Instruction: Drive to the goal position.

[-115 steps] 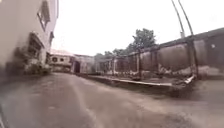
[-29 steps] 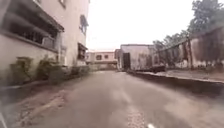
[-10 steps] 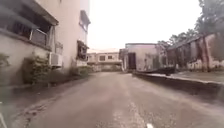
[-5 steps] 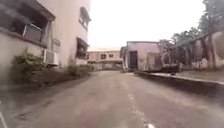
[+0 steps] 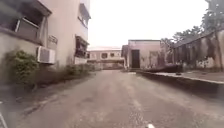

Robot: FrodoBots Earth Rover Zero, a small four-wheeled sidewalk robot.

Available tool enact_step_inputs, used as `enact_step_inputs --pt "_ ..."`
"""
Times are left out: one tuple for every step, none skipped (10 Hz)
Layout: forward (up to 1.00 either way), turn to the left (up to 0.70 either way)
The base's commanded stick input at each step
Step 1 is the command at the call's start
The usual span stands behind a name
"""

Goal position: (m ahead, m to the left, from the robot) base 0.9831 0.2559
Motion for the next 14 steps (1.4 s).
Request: enact_step_inputs --pt "0.85 0.0" --pt "0.85 0.0" --pt "0.85 0.0" --pt "0.85 0.0" --pt "0.85 0.0" --pt "0.85 0.0" --pt "0.85 0.0" --pt "0.85 0.0" --pt "0.85 0.0" --pt "0.85 0.0" --pt "0.85 0.0" --pt "0.85 0.0" --pt "0.85 0.0" --pt "0.85 0.0"
